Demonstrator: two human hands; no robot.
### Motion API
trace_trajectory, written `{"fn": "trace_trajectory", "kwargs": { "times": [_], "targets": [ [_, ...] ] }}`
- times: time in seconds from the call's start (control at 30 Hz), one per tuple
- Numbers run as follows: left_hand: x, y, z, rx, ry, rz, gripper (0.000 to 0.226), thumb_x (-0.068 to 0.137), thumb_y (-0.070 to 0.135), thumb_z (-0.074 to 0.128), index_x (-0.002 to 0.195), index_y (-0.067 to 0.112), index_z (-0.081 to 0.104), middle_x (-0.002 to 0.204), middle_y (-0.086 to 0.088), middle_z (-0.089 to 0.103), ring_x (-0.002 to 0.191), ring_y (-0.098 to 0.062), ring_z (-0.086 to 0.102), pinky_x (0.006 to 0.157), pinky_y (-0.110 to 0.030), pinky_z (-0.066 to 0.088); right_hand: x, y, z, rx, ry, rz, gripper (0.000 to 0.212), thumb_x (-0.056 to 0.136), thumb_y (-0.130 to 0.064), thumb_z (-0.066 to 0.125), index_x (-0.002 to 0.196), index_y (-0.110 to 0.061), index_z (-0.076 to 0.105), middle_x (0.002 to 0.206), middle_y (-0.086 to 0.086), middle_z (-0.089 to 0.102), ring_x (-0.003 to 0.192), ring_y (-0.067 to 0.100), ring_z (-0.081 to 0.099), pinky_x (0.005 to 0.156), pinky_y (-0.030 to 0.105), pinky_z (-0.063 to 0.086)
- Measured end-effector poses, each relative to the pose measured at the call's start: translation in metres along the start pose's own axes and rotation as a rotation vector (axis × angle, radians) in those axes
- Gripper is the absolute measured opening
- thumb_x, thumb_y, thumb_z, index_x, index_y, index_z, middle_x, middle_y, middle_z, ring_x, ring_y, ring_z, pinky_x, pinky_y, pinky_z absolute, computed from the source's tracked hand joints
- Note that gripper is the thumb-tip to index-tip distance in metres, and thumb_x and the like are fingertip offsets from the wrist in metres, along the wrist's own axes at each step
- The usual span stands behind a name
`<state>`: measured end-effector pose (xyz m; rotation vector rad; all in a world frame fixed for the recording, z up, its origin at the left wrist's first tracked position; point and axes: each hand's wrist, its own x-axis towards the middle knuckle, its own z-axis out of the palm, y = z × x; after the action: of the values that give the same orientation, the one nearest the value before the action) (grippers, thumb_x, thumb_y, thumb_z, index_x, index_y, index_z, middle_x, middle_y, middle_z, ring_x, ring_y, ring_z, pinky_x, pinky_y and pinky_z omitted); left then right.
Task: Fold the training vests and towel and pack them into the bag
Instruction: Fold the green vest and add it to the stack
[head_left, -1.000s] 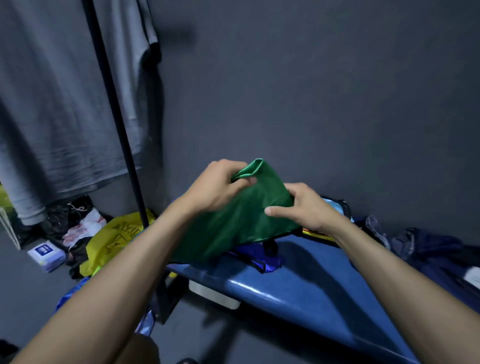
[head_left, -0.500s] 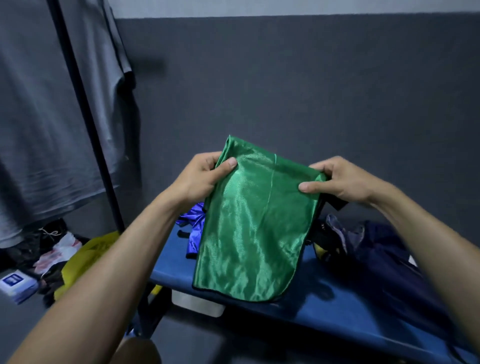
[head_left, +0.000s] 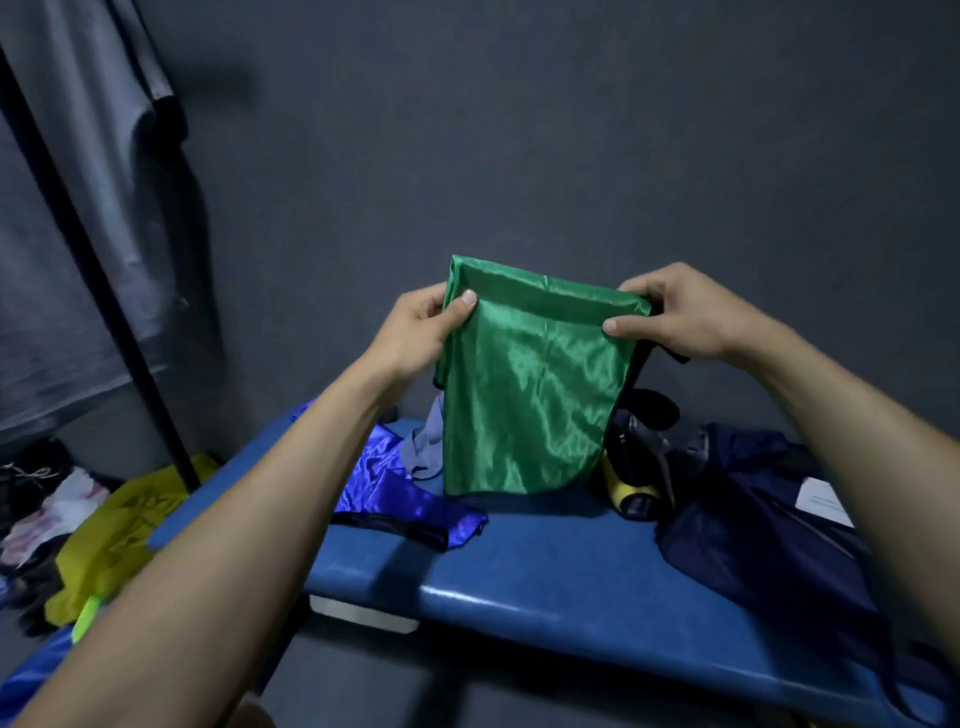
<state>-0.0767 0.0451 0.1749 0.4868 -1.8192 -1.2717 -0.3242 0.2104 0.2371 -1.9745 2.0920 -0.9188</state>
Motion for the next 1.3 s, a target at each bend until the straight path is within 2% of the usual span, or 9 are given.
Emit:
{"fn": "trace_trajectory", "kwargs": {
  "times": [0.17, 0.27, 0.47, 0.63, 0.73, 0.8, 0.87, 1.03, 1.3],
  "targets": [
    [-0.043, -0.032, -0.011, 0.05, -0.139, 0.021, 0.023, 0.105, 0.007, 0.051, 0.118, 0.002, 0.069, 0.11, 0.001, 0.075, 0.099, -0.006, 0.07, 0.083, -0.018, 0.052, -0.038, 0.006, 0.03, -0.203, 0.013, -0.194, 0.01, 0.09, -0.029, 0.079, 0.085, -0.022, 0.073, 0.07, -0.005, 0.068, 0.066, 0.013, 0.062, 0.064, 0.034, 0.046],
    [-0.1, -0.085, -0.009, 0.183, -0.313, -0.126, 0.024, 0.102, 0.0, 0.055, 0.094, 0.016, 0.071, 0.08, 0.024, 0.07, 0.078, 0.012, 0.061, 0.074, -0.011, 0.047, -0.089, 0.033, 0.087, -0.276, -0.121, -0.251, 0.025, 0.091, -0.04, 0.069, 0.082, -0.017, 0.066, 0.067, -0.006, 0.062, 0.06, 0.01, 0.053, 0.06, 0.034, 0.043],
    [-0.168, -0.17, -0.018, 0.505, -0.646, -0.175, 0.035, 0.097, 0.046, 0.063, 0.1, 0.012, 0.07, 0.091, -0.001, 0.068, 0.085, -0.012, 0.06, 0.085, -0.045, 0.052, -0.174, 0.068, 0.171, -0.329, -0.365, -0.128, 0.034, 0.097, -0.056, 0.058, 0.097, -0.023, 0.065, 0.084, -0.008, 0.067, 0.073, 0.009, 0.056, 0.066, 0.034, 0.047],
    [-0.185, -0.163, -0.017, 0.556, -0.61, -0.056, 0.041, 0.097, 0.044, 0.063, 0.12, 0.013, 0.075, 0.126, 0.034, 0.063, 0.125, 0.007, 0.054, 0.109, -0.018, 0.041, -0.191, 0.066, 0.185, -0.304, -0.371, -0.13, 0.03, 0.094, -0.054, 0.063, 0.113, -0.031, 0.068, 0.106, -0.017, 0.069, 0.091, 0.003, 0.06, 0.077, 0.026, 0.048],
    [-0.187, -0.168, -0.015, 0.627, -0.597, 0.003, 0.063, 0.09, 0.072, 0.053, 0.124, 0.024, 0.073, 0.131, 0.023, 0.064, 0.124, 0.002, 0.052, 0.11, -0.02, 0.037, -0.196, 0.067, 0.188, -0.296, -0.382, -0.111, 0.03, 0.093, -0.053, 0.062, 0.114, -0.032, 0.068, 0.109, -0.019, 0.066, 0.099, 0.003, 0.06, 0.082, 0.021, 0.047],
    [-0.187, -0.17, -0.013, 0.667, -0.679, 0.001, 0.037, 0.091, 0.047, 0.067, 0.125, 0.034, 0.072, 0.135, 0.02, 0.062, 0.125, 0.001, 0.049, 0.111, -0.02, 0.034, -0.2, 0.067, 0.188, -0.271, -0.387, -0.091, 0.03, 0.093, -0.053, 0.063, 0.113, -0.033, 0.068, 0.108, -0.023, 0.064, 0.101, 0.0, 0.059, 0.083, 0.016, 0.044],
    [-0.182, -0.167, -0.012, 0.701, -0.738, -0.008, 0.05, 0.083, 0.012, 0.062, 0.124, 0.039, 0.071, 0.136, 0.021, 0.06, 0.126, 0.0, 0.047, 0.111, -0.017, 0.032, -0.203, 0.067, 0.189, -0.25, -0.402, -0.072, 0.027, 0.091, -0.051, 0.064, 0.111, -0.033, 0.068, 0.104, -0.026, 0.061, 0.101, -0.001, 0.058, 0.084, 0.015, 0.044],
    [-0.135, -0.147, 0.011, 0.651, -0.615, -0.033, 0.046, 0.082, -0.002, 0.055, 0.113, 0.026, 0.077, 0.115, 0.011, 0.072, 0.104, -0.007, 0.064, 0.09, -0.025, 0.049, -0.2, 0.067, 0.195, -0.238, -0.42, -0.059, 0.022, 0.09, -0.046, 0.065, 0.107, -0.032, 0.068, 0.105, -0.019, 0.065, 0.099, 0.001, 0.058, 0.083, 0.022, 0.045],
    [-0.029, -0.17, 0.118, 0.883, -0.622, 0.048, 0.023, 0.101, 0.027, 0.064, 0.12, 0.016, 0.07, 0.126, -0.002, 0.069, 0.111, -0.024, 0.064, 0.093, -0.041, 0.053, -0.191, 0.068, 0.204, -0.149, -0.447, -0.043, 0.018, 0.087, -0.04, 0.066, 0.098, -0.027, 0.07, 0.094, -0.013, 0.068, 0.085, 0.006, 0.061, 0.074, 0.029, 0.049]
  ]
}}
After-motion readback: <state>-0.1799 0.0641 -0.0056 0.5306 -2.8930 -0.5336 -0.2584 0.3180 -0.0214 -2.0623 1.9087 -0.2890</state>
